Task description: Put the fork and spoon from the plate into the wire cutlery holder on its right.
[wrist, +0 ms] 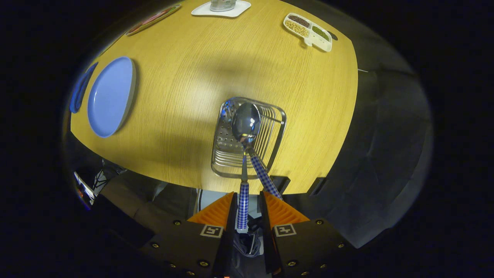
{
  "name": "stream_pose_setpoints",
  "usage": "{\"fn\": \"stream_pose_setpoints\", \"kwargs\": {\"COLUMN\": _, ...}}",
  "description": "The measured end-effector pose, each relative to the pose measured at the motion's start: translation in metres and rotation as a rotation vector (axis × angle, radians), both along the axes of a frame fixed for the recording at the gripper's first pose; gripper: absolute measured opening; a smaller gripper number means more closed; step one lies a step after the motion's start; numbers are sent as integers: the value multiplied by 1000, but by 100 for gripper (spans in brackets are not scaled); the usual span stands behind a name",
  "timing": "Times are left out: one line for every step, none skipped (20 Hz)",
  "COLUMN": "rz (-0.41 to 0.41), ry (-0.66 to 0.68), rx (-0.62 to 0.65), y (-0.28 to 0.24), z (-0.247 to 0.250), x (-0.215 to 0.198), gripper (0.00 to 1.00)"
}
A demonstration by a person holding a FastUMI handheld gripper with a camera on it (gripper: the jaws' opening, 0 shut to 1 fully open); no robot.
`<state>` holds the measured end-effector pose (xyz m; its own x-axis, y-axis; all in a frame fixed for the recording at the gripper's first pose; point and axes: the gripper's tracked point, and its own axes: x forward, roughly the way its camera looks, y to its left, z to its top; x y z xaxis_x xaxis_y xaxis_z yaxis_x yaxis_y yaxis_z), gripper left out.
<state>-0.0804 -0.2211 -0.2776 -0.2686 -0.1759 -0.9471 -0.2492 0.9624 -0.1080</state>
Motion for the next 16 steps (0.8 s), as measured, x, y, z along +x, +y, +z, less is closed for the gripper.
{"fn": "stream_pose_setpoints", "kwargs": {"rz": -3, "ry": 19, "rx": 2, "y": 1, "z": -4, "x": -3, "gripper": 33}}
{"fn": "stream_pose_setpoints", "kwargs": {"rz": 6, "ry": 29, "rx": -1, "y": 2, "z": -2, "x": -4, "gripper": 33}}
{"fn": "stream_pose_setpoints", "kwargs": {"rz": 16, "ry": 16, "rx": -8, "y": 1, "z": -1, "x": 1, "gripper": 34}}
{"fn": "stream_pose_setpoints", "kwargs": {"rz": 20, "ry": 5, "rx": -10, "y": 0, "z": 0, "x": 5, "gripper": 33}}
{"fn": "stream_pose_setpoints", "kwargs": {"rz": 19, "ry": 8, "rx": -14, "y": 1, "z": 4, "x": 3, "gripper": 33}}
{"fn": "stream_pose_setpoints", "kwargs": {"rz": 22, "ry": 16, "rx": -20, "y": -1, "z": 8, "x": 3, "gripper": 33}}
{"fn": "stream_pose_setpoints", "kwargs": {"rz": 28, "ry": 13, "rx": -20, "y": -2, "z": 13, "x": 4, "gripper": 33}}
{"fn": "stream_pose_setpoints", "kwargs": {"rz": 29, "ry": 5, "rx": -19, "y": -4, "z": 19, "x": 4, "gripper": 34}}
{"fn": "stream_pose_setpoints", "kwargs": {"rz": 27, "ry": -2, "rx": -17, "y": -5, "z": 27, "x": 3, "gripper": 33}}
{"fn": "stream_pose_setpoints", "kwargs": {"rz": 22, "ry": -15, "rx": -12, "y": -6, "z": 36, "x": 2, "gripper": 33}}
{"fn": "stream_pose_setpoints", "kwargs": {"rz": 15, "ry": -35, "rx": -11, "y": -1, "z": 45, "x": -2, "gripper": 33}}
{"fn": "stream_pose_setpoints", "kwargs": {"rz": 7, "ry": -66, "rx": -12, "y": -1, "z": 55, "x": 0, "gripper": 33}}
{"fn": "stream_pose_setpoints", "kwargs": {"rz": -6, "ry": -97, "rx": -9, "y": -1, "z": 65, "x": 0, "gripper": 34}}
{"fn": "stream_pose_setpoints", "kwargs": {"rz": -22, "ry": -128, "rx": -2, "y": 0, "z": 76, "x": 0, "gripper": 33}}
{"fn": "stream_pose_setpoints", "kwargs": {"rz": -38, "ry": -168, "rx": 5, "y": 6, "z": 91, "x": 3, "gripper": 33}}
{"fn": "stream_pose_setpoints", "kwargs": {"rz": -60, "ry": -208, "rx": 13, "y": 7, "z": 101, "x": -1, "gripper": 33}}
